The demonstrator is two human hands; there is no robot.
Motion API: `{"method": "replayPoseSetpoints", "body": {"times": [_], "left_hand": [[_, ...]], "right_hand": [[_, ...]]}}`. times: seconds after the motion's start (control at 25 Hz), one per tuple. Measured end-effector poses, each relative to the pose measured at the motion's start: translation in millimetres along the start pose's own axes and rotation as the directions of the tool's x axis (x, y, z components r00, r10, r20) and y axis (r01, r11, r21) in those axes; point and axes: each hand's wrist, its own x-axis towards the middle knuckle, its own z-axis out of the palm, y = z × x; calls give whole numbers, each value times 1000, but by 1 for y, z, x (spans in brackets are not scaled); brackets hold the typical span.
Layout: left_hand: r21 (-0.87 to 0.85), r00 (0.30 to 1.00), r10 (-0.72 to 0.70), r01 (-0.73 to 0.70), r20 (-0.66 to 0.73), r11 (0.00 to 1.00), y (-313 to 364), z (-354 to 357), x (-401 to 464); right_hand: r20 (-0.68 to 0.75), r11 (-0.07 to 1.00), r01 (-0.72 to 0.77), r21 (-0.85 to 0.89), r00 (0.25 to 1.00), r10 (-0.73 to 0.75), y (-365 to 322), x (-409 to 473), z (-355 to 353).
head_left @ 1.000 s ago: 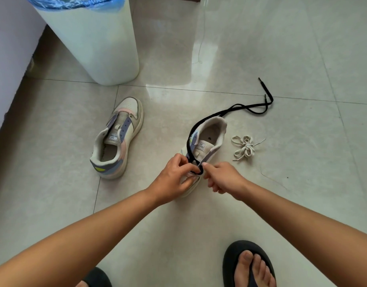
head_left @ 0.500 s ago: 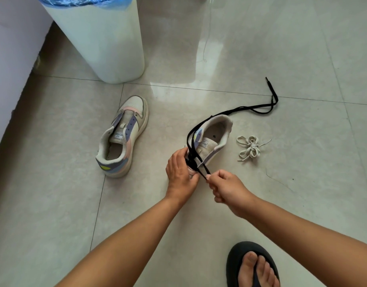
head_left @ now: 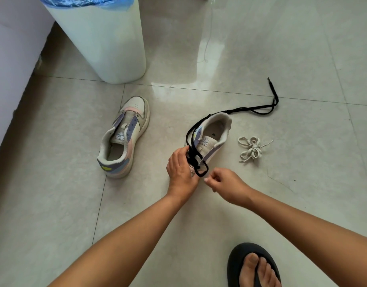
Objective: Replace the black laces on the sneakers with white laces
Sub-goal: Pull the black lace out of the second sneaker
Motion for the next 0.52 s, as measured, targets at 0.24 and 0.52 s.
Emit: {"method": "replayPoseSetpoints", "body": {"times": [0.24,0.52], "left_hand": [[24,998,39,-38,-41,999,-5,0,3],[42,997,57,-55,-45,998,-5,2,5]], "right_hand": [[-211,999,32,19,977,-27,-7,11,-7],[67,862,130,-489,992,-112,-29,12,-20]]}}
